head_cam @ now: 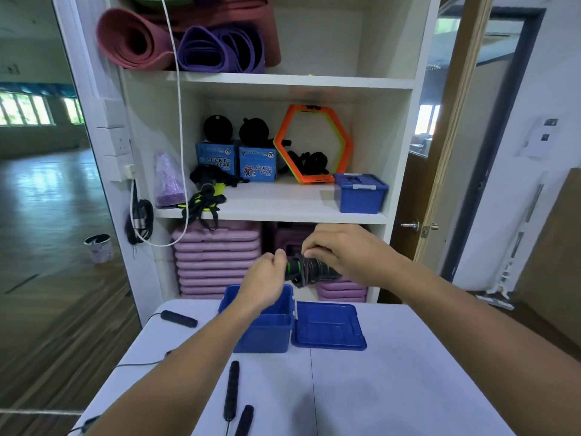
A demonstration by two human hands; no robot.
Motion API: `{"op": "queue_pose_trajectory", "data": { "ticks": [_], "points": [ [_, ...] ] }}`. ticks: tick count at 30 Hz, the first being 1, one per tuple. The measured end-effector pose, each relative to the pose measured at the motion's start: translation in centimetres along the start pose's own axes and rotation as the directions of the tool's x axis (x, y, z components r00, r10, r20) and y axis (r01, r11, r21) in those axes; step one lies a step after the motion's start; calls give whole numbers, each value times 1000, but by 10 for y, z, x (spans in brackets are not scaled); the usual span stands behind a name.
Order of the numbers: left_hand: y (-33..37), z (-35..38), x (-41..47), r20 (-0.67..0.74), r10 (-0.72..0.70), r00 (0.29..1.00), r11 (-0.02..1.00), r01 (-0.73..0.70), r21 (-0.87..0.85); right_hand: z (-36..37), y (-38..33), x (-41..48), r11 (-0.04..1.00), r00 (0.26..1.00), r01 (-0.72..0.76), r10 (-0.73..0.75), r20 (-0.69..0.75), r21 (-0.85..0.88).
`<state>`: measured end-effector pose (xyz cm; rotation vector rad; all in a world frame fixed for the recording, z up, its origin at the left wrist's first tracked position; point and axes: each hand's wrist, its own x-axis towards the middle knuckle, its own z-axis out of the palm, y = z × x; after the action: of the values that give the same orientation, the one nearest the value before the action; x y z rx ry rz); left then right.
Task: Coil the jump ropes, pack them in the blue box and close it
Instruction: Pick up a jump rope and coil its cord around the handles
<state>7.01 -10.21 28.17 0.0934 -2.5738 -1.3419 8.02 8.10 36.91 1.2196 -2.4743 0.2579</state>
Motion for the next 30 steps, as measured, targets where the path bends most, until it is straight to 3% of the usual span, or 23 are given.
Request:
{"op": "queue_pose_trajectory", "data": {
  "ticks": [8, 15, 20, 24, 27, 30],
  "points": [
    [9, 5, -38, 65, 270, 961, 963, -269, -25, 3, 25, 6, 973, 989, -118, 133, -65, 199],
    [-4, -6, -45, 148, 490, 859, 865, -459, -202, 16, 29, 7, 767, 946, -324, 246, 213, 554],
    [-17, -11, -45, 107, 415, 904, 857, -348, -380, 39, 20, -5, 554, 916, -398, 273, 292, 731],
    [-22, -8, -41, 11, 236, 972, 812, -191, -551, 48, 12, -9, 435, 893, -445, 283, 351, 783],
    [-23, -4, -38, -56, 122, 991, 770, -130, -624, 60, 5, -9, 372, 889, -422, 350, 296, 827],
    [-24, -1, -35, -24, 73, 997, 673, -67, -736, 72, -3, -5, 309, 862, -376, 462, 207, 874]
  ]
}}
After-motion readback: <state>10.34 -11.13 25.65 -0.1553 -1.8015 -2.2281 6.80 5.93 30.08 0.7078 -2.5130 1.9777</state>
